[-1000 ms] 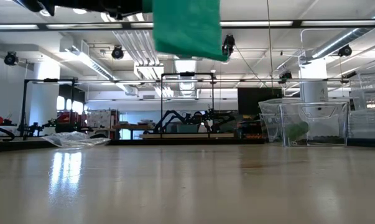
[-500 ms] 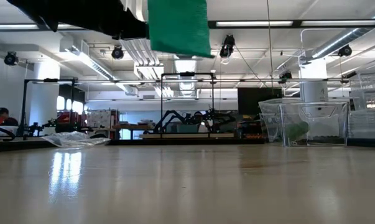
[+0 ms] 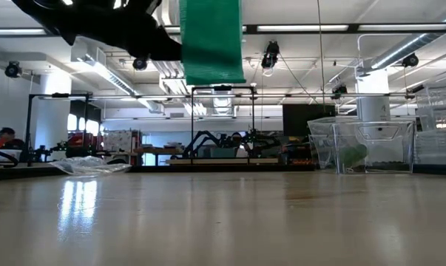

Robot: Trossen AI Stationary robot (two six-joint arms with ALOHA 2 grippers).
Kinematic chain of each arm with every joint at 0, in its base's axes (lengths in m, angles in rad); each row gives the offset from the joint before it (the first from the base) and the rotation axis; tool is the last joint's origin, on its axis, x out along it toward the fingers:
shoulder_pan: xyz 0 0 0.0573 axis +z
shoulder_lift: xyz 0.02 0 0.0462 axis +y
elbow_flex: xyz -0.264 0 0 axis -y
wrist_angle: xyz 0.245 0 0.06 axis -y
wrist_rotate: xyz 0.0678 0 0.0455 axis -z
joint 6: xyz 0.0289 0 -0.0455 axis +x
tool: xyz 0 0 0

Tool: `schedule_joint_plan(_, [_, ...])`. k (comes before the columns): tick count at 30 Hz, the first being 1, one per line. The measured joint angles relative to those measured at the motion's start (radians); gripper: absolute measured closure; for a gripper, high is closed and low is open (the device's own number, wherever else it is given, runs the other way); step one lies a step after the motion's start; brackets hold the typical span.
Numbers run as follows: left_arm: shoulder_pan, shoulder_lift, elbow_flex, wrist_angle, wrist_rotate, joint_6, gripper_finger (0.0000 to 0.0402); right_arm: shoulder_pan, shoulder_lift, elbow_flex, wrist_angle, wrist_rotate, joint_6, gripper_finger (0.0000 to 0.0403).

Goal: Roll bandage
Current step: Roll the dark green bandage

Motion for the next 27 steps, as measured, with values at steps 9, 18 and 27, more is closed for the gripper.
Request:
schedule_joint_plan(9, [0.002, -0.061, 0.001, 0.050, -0.091, 0.008, 0.0401, 0.088, -0.003, 0.000, -0.001, -0.184, -0.013, 0.0400])
schedule_joint_plan(18, [0.029, -0.066, 0.001, 0.078, -0.094, 0.004, 0.0401, 0.127, -0.007, 0.000, 0.015, -0.186, -0.044, 0.0400])
schedule_joint_plan(27, [0.014, -0.066, 0.001, 0.053, -0.036, -0.019, 0.0401, 0.113, -0.007, 0.001, 0.035, -0.182, -0.057, 0.0400])
